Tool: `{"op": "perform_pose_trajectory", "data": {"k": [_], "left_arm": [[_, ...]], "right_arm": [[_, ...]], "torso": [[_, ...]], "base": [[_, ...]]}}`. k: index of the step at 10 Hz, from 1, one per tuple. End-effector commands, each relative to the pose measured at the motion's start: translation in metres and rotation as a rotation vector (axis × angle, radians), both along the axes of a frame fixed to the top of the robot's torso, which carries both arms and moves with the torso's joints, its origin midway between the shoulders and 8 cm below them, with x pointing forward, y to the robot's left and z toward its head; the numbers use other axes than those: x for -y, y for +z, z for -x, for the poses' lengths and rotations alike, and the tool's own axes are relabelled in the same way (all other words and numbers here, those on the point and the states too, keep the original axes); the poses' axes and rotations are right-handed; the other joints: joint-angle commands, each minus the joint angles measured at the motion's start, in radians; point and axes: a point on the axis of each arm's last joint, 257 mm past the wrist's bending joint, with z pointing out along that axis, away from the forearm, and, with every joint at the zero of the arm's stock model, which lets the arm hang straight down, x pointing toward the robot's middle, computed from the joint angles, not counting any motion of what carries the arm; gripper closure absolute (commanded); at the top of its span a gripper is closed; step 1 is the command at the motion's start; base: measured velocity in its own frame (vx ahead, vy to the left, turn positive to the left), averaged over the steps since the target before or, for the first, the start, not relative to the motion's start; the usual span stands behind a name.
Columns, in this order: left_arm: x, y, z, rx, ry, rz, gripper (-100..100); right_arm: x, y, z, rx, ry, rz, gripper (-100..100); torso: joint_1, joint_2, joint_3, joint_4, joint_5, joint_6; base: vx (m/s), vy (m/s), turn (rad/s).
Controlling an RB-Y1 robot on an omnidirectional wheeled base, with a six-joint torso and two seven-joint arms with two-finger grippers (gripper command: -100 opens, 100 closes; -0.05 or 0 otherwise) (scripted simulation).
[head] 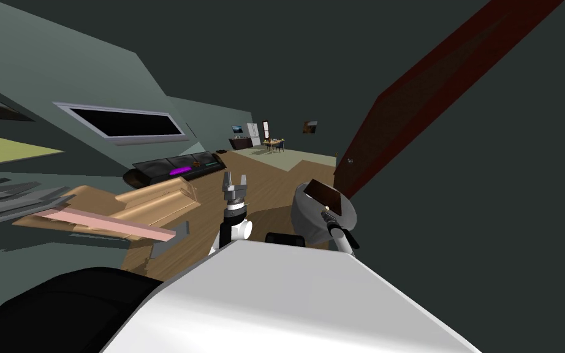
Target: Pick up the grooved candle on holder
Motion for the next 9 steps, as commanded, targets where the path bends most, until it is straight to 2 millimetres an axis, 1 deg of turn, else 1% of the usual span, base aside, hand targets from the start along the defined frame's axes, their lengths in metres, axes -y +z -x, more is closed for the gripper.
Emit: {"op": "perform_pose_trajectory", "data": {"k": [1, 3, 4, 5, 6, 7, 8, 9], "left_arm": [[0.000, 0.000, 0.000, 0.000, 0.000, 0.000, 0], [0.000, 0.000, 0.000, 0.000, 0.000, 0.000, 0], [0.000, 0.000, 0.000, 0.000, 0.000, 0.000, 0], [0.000, 0.000, 0.000, 0.000, 0.000, 0.000, 0], [0.000, 0.000, 0.000, 0.000, 0.000, 0.000, 0], [0.000, 0.000, 0.000, 0.000, 0.000, 0.000, 0], [0.000, 0.000, 0.000, 0.000, 0.000, 0.000, 0], [0.000, 0.000, 0.000, 0.000, 0.000, 0.000, 0]], "right_arm": [[0.000, 0.000, 0.000, 0.000, 0.000, 0.000, 100], [0.000, 0.000, 0.000, 0.000, 0.001, 0.000, 100], [0.000, 0.000, 0.000, 0.000, 0.001, 0.000, 0], [0.013, 0.001, 0.002, -0.010, 0.004, 0.014, -100], [0.027, 0.002, 0.006, -0.023, 0.008, 0.023, -100], [0.034, 0.002, 0.008, -0.032, 0.009, 0.026, -100], [0.034, 0.002, 0.008, -0.032, 0.009, 0.026, -100], [0.041, 0.002, 0.011, -0.041, 0.011, 0.026, -100]], "torso": [[0.000, 0.000, 0.000, 0.000, 0.000, 0.000], [-0.001, -0.001, -0.001, 0.000, 0.000, 0.000], [-0.001, -0.001, -0.001, 0.000, 0.000, 0.000], [-0.001, -0.001, -0.001, 0.000, 0.000, 0.000], [0.001, 0.000, 0.000, 0.000, 0.000, 0.000], [0.003, 0.001, 0.000, 0.000, 0.001, 0.000], [0.005, 0.002, 0.001, 0.000, 0.001, 0.000], [0.003, 0.002, 0.001, 0.000, 0.001, 0.000]], "base": [[0.000, 0.000, 0.000], [0.000, 0.000, 0.000], [0.000, 0.000, 0.000], [-0.014, 0.031, 0.061], [-0.031, 0.072, 0.084], [-0.047, 0.095, 0.071], [-0.036, 0.059, 0.011], [-0.022, 0.041, 0.038]]}}
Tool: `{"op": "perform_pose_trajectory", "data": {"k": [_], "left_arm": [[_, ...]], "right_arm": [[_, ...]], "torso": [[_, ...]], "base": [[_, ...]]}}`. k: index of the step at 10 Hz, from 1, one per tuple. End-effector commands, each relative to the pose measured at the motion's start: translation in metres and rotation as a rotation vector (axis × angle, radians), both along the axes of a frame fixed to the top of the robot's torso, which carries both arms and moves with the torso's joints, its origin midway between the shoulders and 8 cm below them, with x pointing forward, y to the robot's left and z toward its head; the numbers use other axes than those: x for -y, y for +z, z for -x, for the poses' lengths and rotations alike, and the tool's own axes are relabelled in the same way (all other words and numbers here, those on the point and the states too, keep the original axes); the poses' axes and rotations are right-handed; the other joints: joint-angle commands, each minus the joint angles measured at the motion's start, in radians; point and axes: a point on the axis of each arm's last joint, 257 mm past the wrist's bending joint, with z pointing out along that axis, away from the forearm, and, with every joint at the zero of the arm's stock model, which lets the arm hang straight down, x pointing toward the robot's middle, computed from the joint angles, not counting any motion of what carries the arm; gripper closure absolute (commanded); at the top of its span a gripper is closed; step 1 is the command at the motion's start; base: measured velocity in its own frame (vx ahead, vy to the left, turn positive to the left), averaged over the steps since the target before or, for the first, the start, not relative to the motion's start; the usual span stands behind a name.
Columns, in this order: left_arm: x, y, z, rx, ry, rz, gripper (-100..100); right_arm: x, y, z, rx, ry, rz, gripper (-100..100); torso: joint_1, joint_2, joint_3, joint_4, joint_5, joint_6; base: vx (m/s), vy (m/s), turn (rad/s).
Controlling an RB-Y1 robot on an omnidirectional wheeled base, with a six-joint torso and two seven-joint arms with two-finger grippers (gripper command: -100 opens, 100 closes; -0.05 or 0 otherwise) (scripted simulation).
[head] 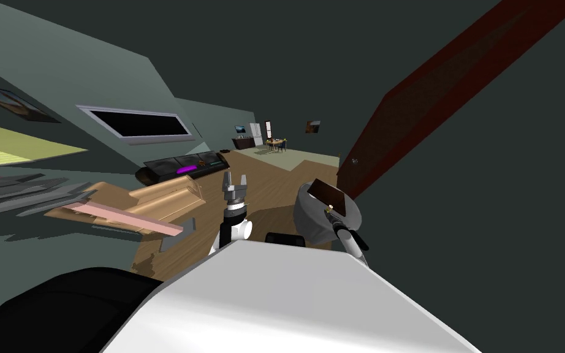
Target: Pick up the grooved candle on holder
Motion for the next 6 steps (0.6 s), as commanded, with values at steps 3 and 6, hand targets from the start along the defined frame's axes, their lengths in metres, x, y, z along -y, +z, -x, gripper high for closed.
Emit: {"op": "perform_pose_trajectory", "data": {"k": [3, 6], "left_arm": [[0.000, 0.000, 0.000, 0.000, 0.000, 0.000, 0], [0.000, 0.000, 0.000, 0.000, 0.000, 0.000, 0]], "right_arm": [[0.026, -0.001, 0.012, -0.040, 0.004, -0.011, -100], [0.045, -0.002, 0.023, -0.081, 0.005, -0.034, -100]], "torso": [[0.001, 0.000, 0.000, 0.000, 0.000, 0.000], [0.002, 0.002, 0.001, 0.000, 0.000, 0.000]], "base": [[-0.028, 0.062, 0.079], [-0.046, 0.078, 0.101]]}}
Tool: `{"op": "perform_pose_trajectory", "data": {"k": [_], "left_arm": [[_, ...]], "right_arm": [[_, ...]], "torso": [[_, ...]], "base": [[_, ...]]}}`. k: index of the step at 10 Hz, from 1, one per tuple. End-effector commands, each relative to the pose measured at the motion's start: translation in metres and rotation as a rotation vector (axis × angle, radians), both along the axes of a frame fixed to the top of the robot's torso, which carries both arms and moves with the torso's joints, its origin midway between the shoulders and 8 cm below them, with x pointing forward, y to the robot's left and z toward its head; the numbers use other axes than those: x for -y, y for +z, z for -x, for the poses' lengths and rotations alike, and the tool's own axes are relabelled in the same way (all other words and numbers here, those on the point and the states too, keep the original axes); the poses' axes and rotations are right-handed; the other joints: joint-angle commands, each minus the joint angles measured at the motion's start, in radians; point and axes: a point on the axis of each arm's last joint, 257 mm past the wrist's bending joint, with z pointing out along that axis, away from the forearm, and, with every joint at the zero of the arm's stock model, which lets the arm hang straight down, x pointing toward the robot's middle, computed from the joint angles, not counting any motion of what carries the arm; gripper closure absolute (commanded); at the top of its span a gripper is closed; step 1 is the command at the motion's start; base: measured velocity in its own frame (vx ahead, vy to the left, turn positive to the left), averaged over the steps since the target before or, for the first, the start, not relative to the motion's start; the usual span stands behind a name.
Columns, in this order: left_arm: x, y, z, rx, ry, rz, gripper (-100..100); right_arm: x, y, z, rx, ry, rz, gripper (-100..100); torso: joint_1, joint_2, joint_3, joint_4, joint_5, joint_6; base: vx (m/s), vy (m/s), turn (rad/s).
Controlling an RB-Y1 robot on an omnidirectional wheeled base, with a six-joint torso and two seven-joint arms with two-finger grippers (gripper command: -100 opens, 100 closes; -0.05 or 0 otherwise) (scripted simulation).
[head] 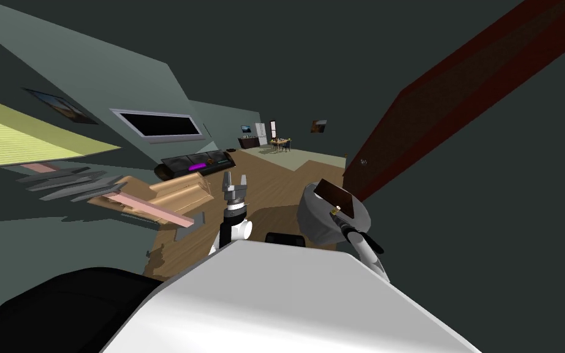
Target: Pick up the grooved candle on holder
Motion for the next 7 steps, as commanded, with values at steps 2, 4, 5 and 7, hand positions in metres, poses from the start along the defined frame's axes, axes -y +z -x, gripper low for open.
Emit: {"op": "perform_pose_trajectory", "data": {"k": [2, 4, 5, 7], "left_arm": [[0.000, 0.000, 0.000, 0.000, 0.000, 0.000, 0], [0.000, 0.000, 0.000, 0.000, 0.000, 0.000, 0], [0.000, 0.000, 0.000, 0.000, 0.000, 0.000, 0], [0.000, 0.000, 0.000, 0.000, 0.000, 0.000, 0]], "right_arm": [[0.014, -0.001, 0.011, -0.040, -0.001, -0.031, -100], [0.025, -0.001, 0.020, -0.068, -0.005, -0.054, -100], [0.029, -0.001, 0.024, -0.085, -0.005, -0.068, -100], [0.036, -0.002, 0.033, -0.118, -0.006, -0.098, -100]], "torso": [[0.000, -0.001, -0.001, 0.000, 0.000, 0.000], [-0.001, -0.002, -0.001, 0.000, 0.000, 0.000], [-0.002, -0.002, -0.001, 0.000, 0.000, 0.000], [-0.003, -0.002, -0.001, 0.000, -0.001, 0.000]], "base": [[-0.024, 0.077, 0.099], [-0.020, 0.060, 0.109], [-0.021, 0.057, 0.115], [-0.015, 0.039, 0.098]]}}
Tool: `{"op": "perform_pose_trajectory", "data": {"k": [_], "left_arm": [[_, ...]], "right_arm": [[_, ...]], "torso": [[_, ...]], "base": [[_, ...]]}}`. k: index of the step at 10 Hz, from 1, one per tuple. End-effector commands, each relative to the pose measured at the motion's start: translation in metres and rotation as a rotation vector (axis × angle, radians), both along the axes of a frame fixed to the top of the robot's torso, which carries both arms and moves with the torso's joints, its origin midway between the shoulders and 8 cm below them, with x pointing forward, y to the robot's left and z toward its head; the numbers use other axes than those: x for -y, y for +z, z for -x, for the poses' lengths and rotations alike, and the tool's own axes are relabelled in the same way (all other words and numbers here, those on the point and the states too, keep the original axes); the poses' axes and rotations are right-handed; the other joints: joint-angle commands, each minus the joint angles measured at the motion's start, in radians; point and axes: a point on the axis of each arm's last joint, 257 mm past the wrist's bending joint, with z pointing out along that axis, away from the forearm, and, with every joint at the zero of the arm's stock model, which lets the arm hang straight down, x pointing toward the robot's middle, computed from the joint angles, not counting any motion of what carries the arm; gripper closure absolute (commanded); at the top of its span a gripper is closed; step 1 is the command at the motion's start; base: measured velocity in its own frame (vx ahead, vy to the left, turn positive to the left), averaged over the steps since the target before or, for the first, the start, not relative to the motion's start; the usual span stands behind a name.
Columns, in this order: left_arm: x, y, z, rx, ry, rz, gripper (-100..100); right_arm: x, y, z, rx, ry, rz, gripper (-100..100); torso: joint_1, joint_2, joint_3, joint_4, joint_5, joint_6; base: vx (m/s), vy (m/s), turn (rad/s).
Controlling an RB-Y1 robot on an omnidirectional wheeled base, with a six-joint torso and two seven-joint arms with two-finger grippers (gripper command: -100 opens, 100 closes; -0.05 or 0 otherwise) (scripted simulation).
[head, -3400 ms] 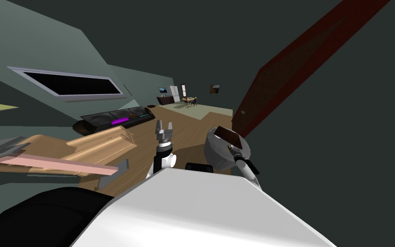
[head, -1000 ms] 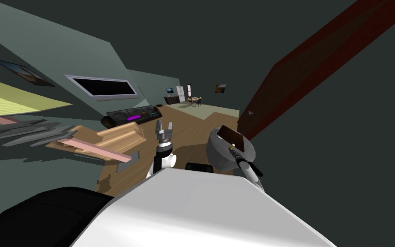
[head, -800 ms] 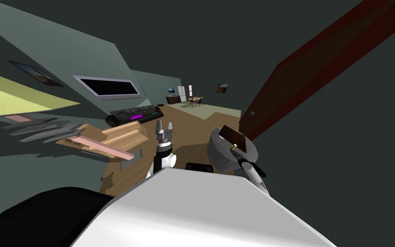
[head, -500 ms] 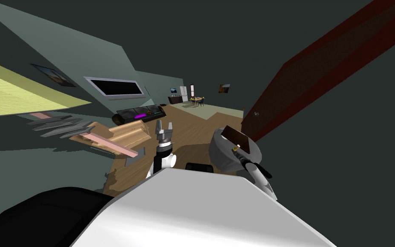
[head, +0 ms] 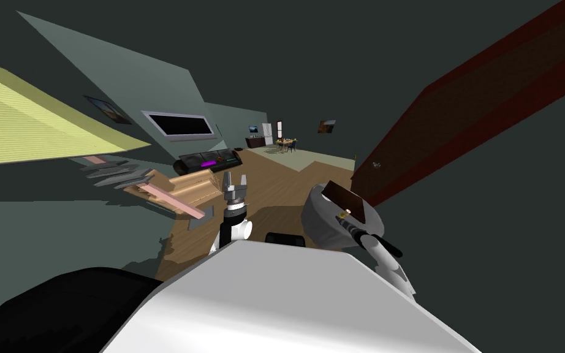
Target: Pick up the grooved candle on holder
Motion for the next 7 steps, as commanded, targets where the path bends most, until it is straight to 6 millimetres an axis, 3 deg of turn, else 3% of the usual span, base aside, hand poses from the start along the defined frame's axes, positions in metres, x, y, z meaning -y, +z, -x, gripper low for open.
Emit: {"op": "perform_pose_trajectory", "data": {"k": [1, 7], "left_arm": [[0.000, 0.000, 0.000, 0.000, 0.000, 0.000, 0], [0.000, 0.000, 0.000, 0.000, 0.000, 0.000, 0]], "right_arm": [[0.004, -0.001, 0.007, -0.029, -0.002, -0.029, -100], [0.012, -0.001, 0.030, -0.129, -0.005, -0.116, -100]], "torso": [[0.000, 0.000, 0.000, 0.000, 0.000, 0.000], [-0.004, -0.002, -0.001, 0.000, -0.001, 0.000]], "base": [[-0.010, 0.017, 0.120], [0.004, -0.015, 0.090]]}}
